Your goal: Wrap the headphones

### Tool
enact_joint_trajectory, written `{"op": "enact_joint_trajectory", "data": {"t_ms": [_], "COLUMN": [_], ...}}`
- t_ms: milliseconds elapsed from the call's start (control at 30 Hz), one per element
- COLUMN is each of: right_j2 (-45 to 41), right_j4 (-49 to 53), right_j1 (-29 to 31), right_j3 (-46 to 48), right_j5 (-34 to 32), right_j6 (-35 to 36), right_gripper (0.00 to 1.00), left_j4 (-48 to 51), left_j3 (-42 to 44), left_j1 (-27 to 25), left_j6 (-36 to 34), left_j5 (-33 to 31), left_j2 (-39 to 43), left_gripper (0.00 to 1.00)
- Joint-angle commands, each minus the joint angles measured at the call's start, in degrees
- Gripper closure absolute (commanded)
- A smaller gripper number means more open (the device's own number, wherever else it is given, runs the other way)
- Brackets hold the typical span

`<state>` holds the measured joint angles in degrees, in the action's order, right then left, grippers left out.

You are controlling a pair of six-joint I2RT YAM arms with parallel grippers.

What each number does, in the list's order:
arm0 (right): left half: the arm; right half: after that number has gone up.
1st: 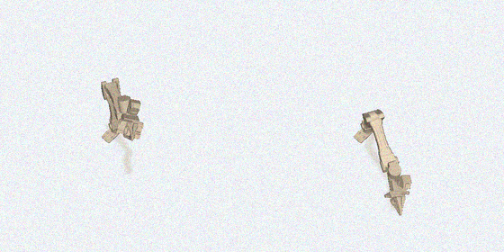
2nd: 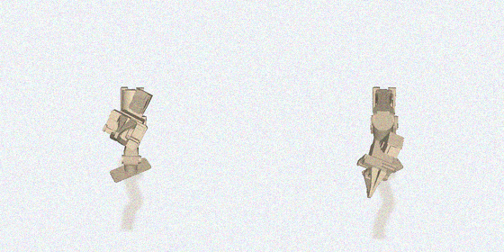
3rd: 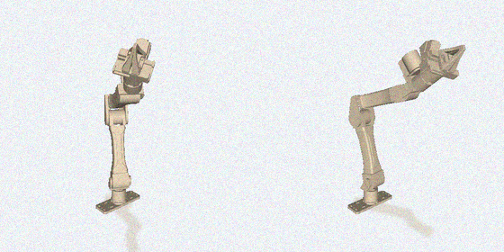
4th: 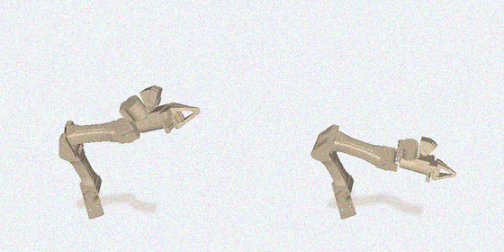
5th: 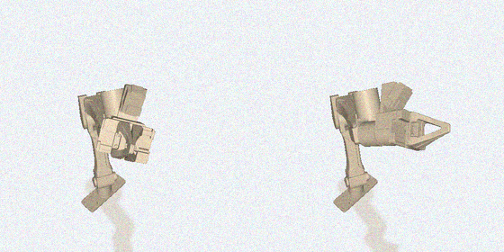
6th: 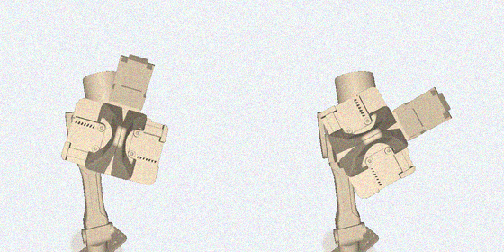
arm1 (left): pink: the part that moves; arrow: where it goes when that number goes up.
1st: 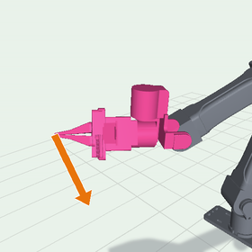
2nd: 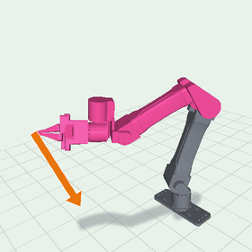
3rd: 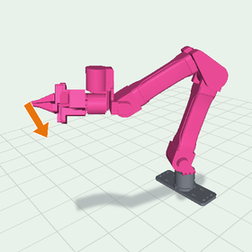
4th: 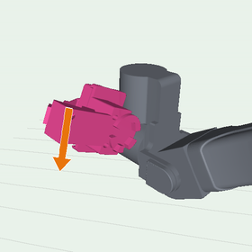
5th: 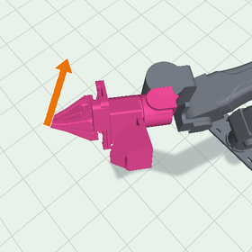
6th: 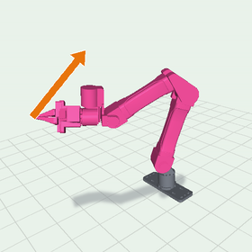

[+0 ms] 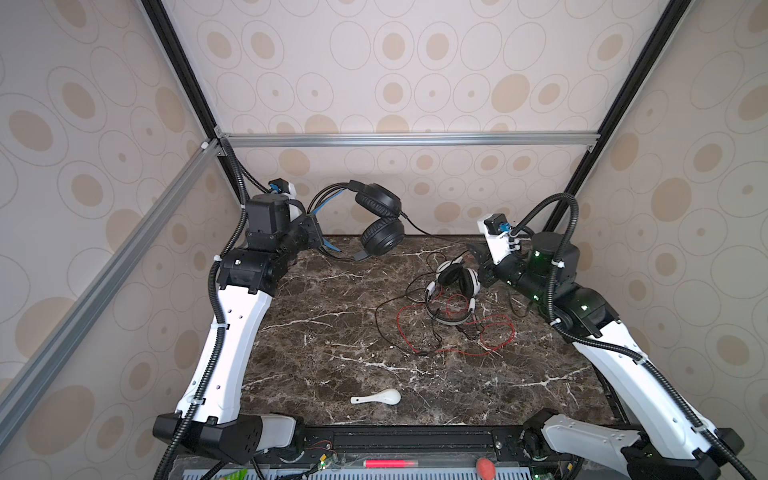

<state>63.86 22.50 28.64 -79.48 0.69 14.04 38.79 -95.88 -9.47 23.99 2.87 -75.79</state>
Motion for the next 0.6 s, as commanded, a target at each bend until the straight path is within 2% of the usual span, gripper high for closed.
{"op": "enact_joint_trajectory", "data": {"t_ms": [0, 67, 133, 200, 267, 400, 567], "right_j2": [0.8, 2.9, 5.4, 6.2, 7.8, 8.7, 7.8], "right_j4": [10.6, 12.7, 15.0, 13.1, 13.0, 11.4, 13.1], "right_j1": [0.0, 0.5, 2.6, 5.3, 7.3, 10.3, 10.6], "right_j3": [-4.7, -8.4, -12.6, -13.4, -15.7, -16.3, -14.2], "right_j5": [-7.5, -6.8, -7.7, -8.9, -8.8, -10.4, -12.2], "right_j6": [12.2, 16.7, 20.9, 23.5, 23.4, 22.1, 20.5], "right_gripper": [1.0, 1.0, 1.0, 1.0, 1.0, 1.0, 1.0], "left_j4": [-7.6, -6.9, -5.5, -3.1, -2.0, -3.6, -4.0], "left_j3": [3.6, 4.1, 3.2, 1.4, 0.7, 3.7, 5.0], "left_j1": [-0.3, -1.6, -5.4, -9.9, -14.7, -19.6, -24.5], "left_j6": [-2.3, -2.8, -5.5, -8.3, -10.0, -9.9, -14.4], "left_j5": [-3.3, -3.4, -4.8, -7.7, -10.8, -10.8, -6.1], "left_j2": [3.0, 2.4, 0.6, -1.9, -3.7, -4.4, -4.3], "left_gripper": [1.0, 1.0, 1.0, 1.0, 1.0, 1.0, 1.0]}}
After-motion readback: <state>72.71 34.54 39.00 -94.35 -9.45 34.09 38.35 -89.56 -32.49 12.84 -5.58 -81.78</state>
